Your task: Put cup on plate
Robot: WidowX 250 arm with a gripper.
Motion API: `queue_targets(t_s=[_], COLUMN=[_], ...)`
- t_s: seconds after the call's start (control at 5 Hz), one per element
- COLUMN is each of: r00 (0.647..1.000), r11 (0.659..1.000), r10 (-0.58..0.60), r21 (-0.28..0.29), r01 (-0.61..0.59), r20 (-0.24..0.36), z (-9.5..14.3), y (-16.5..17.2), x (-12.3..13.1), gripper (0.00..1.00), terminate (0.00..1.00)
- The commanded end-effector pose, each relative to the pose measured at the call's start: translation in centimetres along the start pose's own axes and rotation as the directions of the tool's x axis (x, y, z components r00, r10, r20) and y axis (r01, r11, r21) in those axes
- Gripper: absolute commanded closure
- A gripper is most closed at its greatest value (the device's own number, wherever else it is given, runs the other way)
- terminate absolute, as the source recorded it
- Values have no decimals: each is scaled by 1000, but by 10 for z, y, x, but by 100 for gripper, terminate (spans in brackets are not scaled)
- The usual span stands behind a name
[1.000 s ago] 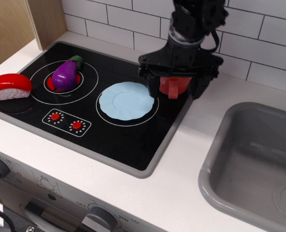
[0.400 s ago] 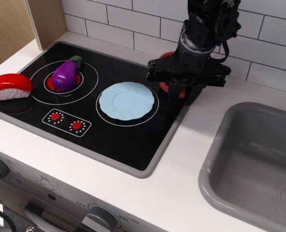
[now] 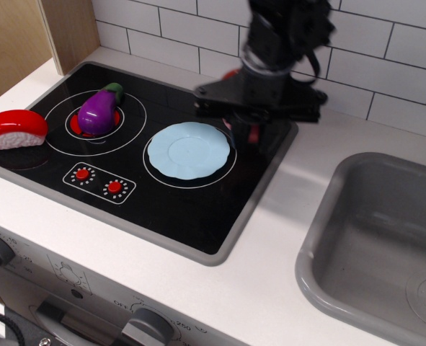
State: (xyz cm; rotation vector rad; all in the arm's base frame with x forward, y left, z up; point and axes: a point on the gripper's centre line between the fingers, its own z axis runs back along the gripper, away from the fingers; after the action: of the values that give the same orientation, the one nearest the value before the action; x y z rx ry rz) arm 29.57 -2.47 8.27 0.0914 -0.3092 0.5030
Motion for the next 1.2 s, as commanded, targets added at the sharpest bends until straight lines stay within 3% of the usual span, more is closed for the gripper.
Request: queue_targets(t_s=[0.0,0.6,1.0], r00=[999,999,999], r11=[997,998,998], r10=[8,-17,0], r21=[-73,-67,-70], r01=[-11,13,-3], r20=[-39,-47,-36], z=[19,-3,-3], y=[34,48,53], x=[4,-11,-11], gripper=[100,100,100], terminate=[0,0,0])
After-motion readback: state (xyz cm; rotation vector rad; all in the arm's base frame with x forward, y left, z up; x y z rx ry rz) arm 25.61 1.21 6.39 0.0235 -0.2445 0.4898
